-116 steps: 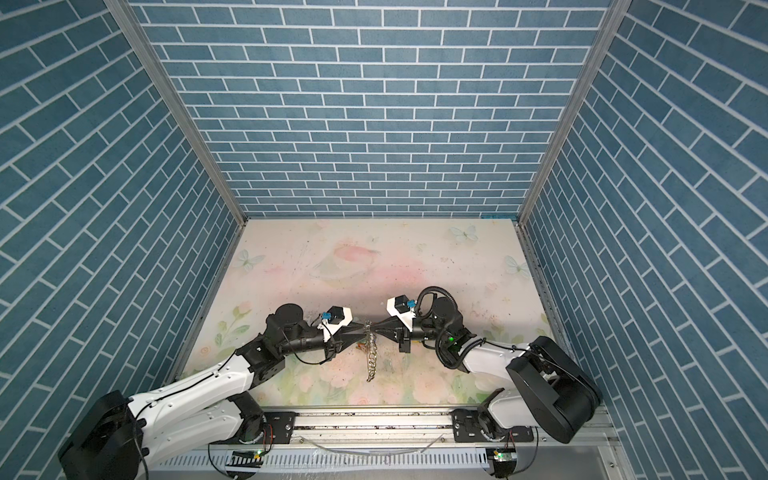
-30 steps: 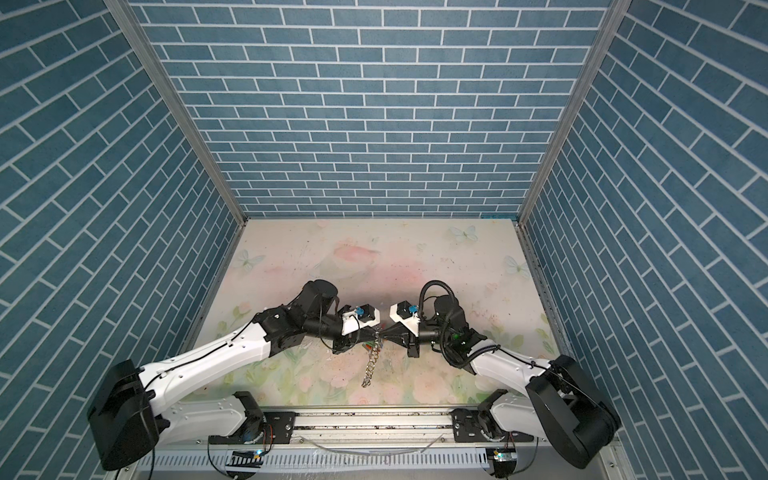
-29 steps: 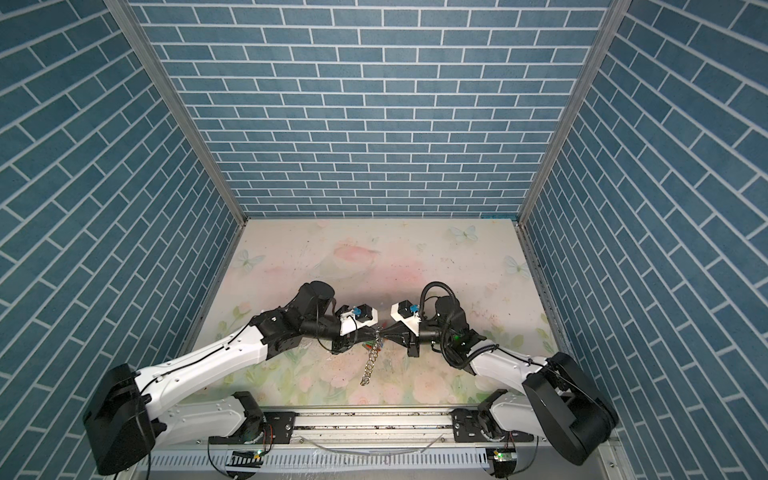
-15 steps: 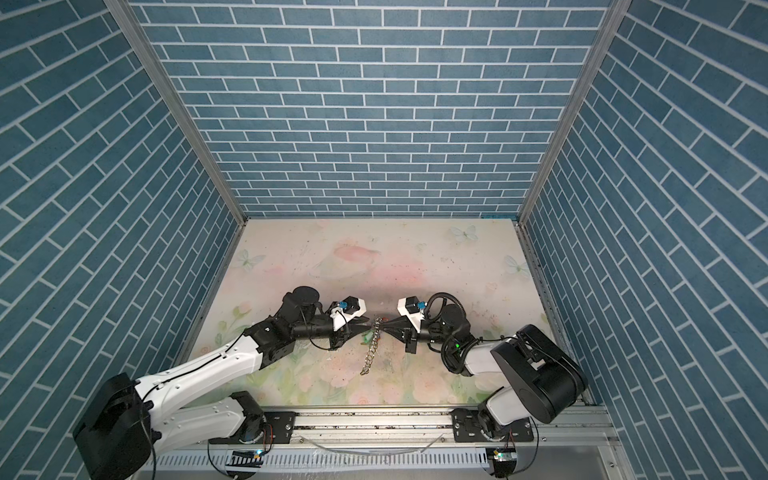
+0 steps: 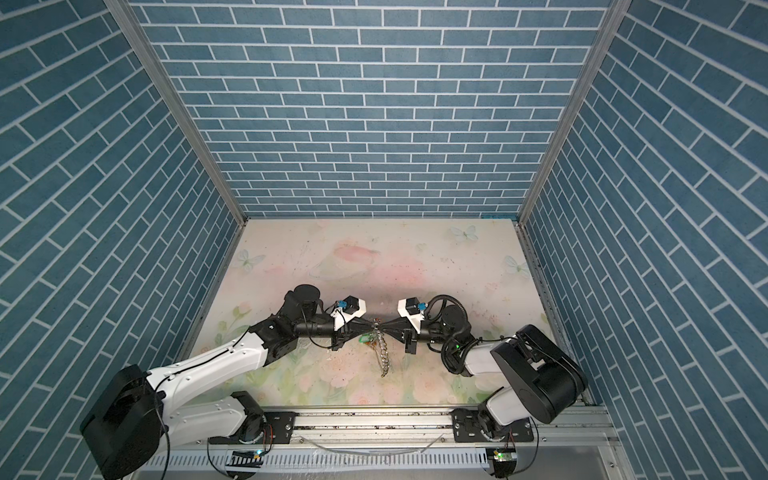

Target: Put the keys on the keyring

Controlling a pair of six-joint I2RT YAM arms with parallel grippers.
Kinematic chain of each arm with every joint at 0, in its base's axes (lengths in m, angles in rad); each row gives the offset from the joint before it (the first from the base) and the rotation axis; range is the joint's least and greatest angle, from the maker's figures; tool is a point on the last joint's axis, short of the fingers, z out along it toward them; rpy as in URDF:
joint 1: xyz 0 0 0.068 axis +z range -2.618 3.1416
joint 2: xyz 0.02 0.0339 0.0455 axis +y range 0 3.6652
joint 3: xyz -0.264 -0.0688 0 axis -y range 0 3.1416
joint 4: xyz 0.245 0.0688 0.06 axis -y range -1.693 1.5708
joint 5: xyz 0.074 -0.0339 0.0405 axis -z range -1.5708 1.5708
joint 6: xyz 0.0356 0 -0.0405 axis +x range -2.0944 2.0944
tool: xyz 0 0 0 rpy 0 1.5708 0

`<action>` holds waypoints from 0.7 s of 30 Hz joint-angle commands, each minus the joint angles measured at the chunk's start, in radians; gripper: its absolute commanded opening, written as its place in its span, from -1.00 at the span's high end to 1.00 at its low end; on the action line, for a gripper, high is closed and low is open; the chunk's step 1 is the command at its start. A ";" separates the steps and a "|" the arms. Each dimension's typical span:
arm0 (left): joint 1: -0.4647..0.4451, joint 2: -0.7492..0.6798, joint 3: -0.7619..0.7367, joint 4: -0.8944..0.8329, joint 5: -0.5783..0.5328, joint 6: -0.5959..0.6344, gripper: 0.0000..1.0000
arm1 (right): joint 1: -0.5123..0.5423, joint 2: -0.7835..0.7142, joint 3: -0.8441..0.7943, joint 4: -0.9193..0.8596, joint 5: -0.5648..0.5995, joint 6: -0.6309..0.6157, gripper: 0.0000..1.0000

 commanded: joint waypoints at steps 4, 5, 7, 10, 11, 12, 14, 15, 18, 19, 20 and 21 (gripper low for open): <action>0.005 0.012 -0.004 0.022 0.044 -0.002 0.84 | 0.022 0.004 0.010 0.079 -0.032 0.026 1.00; 0.005 0.013 -0.004 0.022 0.047 -0.004 0.87 | 0.026 0.007 0.013 0.079 -0.032 0.024 1.00; 0.005 0.014 -0.001 0.016 0.048 -0.004 0.95 | 0.030 0.011 0.014 0.079 -0.027 0.023 1.00; 0.005 0.012 0.007 -0.001 0.038 -0.004 1.00 | 0.032 0.012 0.011 0.077 -0.012 0.013 1.00; 0.005 0.013 0.011 -0.008 0.033 -0.004 1.00 | 0.031 0.009 0.006 0.074 -0.003 0.005 1.00; 0.003 0.012 0.016 -0.020 0.023 -0.006 1.00 | 0.029 0.002 -0.001 0.068 0.017 -0.005 0.98; -0.006 0.019 0.050 -0.075 -0.012 -0.001 1.00 | 0.021 -0.030 -0.017 0.007 0.065 -0.048 0.68; -0.017 0.026 0.073 -0.123 -0.044 0.010 1.00 | 0.017 -0.061 -0.021 -0.056 0.101 -0.088 0.57; -0.057 0.053 0.146 -0.251 -0.125 0.037 1.00 | 0.015 -0.185 -0.011 -0.321 0.193 -0.227 0.46; -0.066 0.062 0.161 -0.278 -0.145 0.038 1.00 | 0.014 -0.222 -0.005 -0.406 0.228 -0.264 0.45; -0.076 0.074 0.180 -0.309 -0.171 0.038 1.00 | 0.014 -0.262 0.000 -0.482 0.268 -0.306 0.44; -0.084 0.086 0.199 -0.342 -0.198 0.040 1.00 | 0.014 -0.302 0.003 -0.544 0.325 -0.337 0.43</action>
